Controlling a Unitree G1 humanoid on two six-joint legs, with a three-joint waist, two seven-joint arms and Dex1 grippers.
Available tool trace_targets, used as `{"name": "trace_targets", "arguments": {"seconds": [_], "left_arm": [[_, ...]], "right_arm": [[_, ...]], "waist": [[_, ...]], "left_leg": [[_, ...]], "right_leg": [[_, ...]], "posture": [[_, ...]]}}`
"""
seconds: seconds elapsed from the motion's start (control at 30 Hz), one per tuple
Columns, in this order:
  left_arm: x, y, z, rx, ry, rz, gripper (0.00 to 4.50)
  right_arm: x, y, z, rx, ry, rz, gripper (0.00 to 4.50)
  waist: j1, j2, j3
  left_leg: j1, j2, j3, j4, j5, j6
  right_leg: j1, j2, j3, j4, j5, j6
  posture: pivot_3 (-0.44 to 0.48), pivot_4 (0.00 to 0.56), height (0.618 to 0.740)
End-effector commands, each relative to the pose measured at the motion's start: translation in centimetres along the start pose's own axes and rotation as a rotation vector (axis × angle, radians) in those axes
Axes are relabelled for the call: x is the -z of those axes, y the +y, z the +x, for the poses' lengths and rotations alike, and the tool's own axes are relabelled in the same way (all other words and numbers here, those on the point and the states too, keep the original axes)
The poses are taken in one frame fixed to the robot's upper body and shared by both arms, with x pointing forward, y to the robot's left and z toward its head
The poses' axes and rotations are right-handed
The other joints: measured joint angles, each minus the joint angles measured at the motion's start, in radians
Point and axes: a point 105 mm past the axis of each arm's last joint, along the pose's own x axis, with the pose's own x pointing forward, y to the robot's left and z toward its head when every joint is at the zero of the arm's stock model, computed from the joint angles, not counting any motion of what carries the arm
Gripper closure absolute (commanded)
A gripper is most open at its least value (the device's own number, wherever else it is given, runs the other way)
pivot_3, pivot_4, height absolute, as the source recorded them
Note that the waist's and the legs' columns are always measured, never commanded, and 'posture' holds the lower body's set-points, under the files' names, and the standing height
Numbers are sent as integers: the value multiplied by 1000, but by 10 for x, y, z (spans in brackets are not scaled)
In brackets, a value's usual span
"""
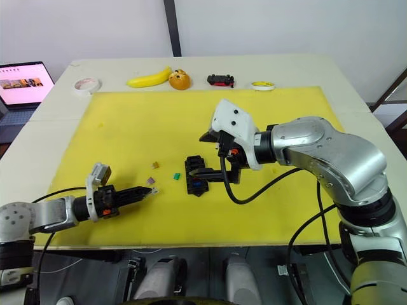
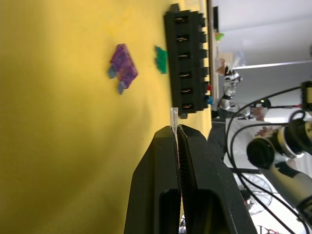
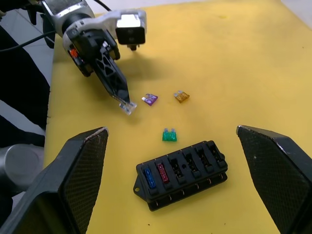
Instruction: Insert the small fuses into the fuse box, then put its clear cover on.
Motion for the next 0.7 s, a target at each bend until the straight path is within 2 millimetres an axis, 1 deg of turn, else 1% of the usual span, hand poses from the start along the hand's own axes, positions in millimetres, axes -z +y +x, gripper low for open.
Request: {"name": "trace_targets", "arguments": {"seconds": [0.03,0.1,0.17,0.23,0.3,0.37,0.47,0.53,0.6,0.7], "left_arm": [[-26,-36,-12,101,-81,139,4464],[-31,-45,-13,124,-94,169,4464],[-43,-68,-15,174,-113,258,4464],[-57,-103,-16,253,-132,380,4464],[-63,-130,-11,313,-121,472,4464],[-65,-147,-4,357,-112,530,4464],[-64,-165,5,417,-96,585,4464],[-62,-171,10,445,-84,603,4464],[-60,-175,15,461,-73,610,4464],[-62,-174,18,468,-79,609,4464]], "right_arm": [[-10,2,-2,-25,-96,100,0],[-11,2,-2,-33,-122,150,0],[-19,0,-3,-52,-182,219,0],[-32,-5,-6,-64,-259,284,0],[-43,-12,-7,-61,-307,328,0],[-50,-16,-7,-56,-330,358,0],[-63,-18,-7,-77,-375,392,0],[-71,-18,-8,-96,-403,402,0],[-77,-18,-11,-106,-427,416,0],[-82,-20,-13,-119,-450,456,0]], "waist": [[1,-1,0],[2,-1,0],[3,-2,0],[4,-2,1],[4,-3,1],[2,-3,1],[-2,-2,1],[-4,-2,1],[-5,-2,1],[-5,-2,1]], "left_leg": [[0,1,0,0,0,0],[-1,1,-1,-2,0,-1],[-1,1,-1,-4,1,-1],[-1,0,-2,-4,1,-1],[-3,0,-2,-5,1,-2],[-4,0,-2,-5,1,-2],[-3,0,-2,-8,2,-3],[-3,0,-2,-9,2,-3],[-4,1,-2,-9,2,-3],[-4,1,-2,-9,2,-3]], "right_leg": [[0,0,0,-1,0,0],[0,0,-1,-1,0,0],[0,-1,-2,-3,0,0],[0,-1,-2,-4,0,0],[-2,-1,-3,-4,1,-1],[-2,-1,-4,-4,1,-1],[-3,0,-5,-5,0,-1],[-4,0,-4,-5,0,-1],[-5,1,-5,-5,0,-1],[-5,1,-5,-5,0,-1]], "posture": [[0,150,740],[0,150,740],[0,150,740],[0,150,740],[0,150,740],[0,150,740],[0,150,740],[0,150,740],[0,150,740],[0,150,740]]}}
